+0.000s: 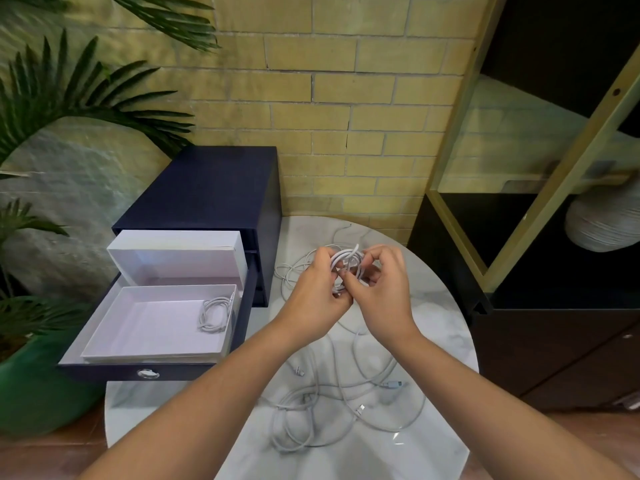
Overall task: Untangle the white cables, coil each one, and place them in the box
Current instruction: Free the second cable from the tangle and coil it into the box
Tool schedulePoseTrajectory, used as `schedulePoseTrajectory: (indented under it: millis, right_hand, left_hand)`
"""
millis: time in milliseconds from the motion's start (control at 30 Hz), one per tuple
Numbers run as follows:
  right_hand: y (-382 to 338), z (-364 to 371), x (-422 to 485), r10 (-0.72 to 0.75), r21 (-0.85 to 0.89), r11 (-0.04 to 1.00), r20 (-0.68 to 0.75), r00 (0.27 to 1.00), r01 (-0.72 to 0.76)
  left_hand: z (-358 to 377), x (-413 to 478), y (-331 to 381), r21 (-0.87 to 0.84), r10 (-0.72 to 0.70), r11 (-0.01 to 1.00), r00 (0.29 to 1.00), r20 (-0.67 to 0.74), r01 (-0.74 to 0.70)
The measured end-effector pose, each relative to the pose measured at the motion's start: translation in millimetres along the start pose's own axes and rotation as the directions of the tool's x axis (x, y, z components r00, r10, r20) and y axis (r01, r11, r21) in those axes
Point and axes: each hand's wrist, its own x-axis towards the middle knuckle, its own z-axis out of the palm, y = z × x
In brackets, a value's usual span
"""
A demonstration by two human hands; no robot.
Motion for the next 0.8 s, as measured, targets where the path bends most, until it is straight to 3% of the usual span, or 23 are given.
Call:
schedulePoseTrajectory:
  millis: [133,233,367,567,800]
  right_hand:
    - [-1,-3,-2,0.135,0.188,0.972,0.057,0.989,-0.144]
    - [-4,-8,-2,0.163,0.226,0.956,0.121,0.979,-0.187]
    - [-1,-10,-3,0.166,0.154,0.97,0.143,0.976,-0.188]
    - [4,-3,-8,-0.076,-0.173,0.982,-0.014,0.997,0.072]
    - [8,1,-9,-0.026,-0.238,0.971,-0.011,1.0,0.022]
  left_hand:
    - [1,0,3,-0.016,-0.01,1.0,1.0,-0.017,0.01]
    - [-1,2,2,0.015,-0.024,1.0,0.999,0.026,0.023]
    - [-2,8,-1,0.0,-0.068,0.998,0.995,0.075,0.069]
    - [1,11,-4,-0.041,-0.126,0.991,0.992,-0.014,0.125]
    - [5,11,-2,-0.011,-0.126,0.992,0.989,-0.075,0.125]
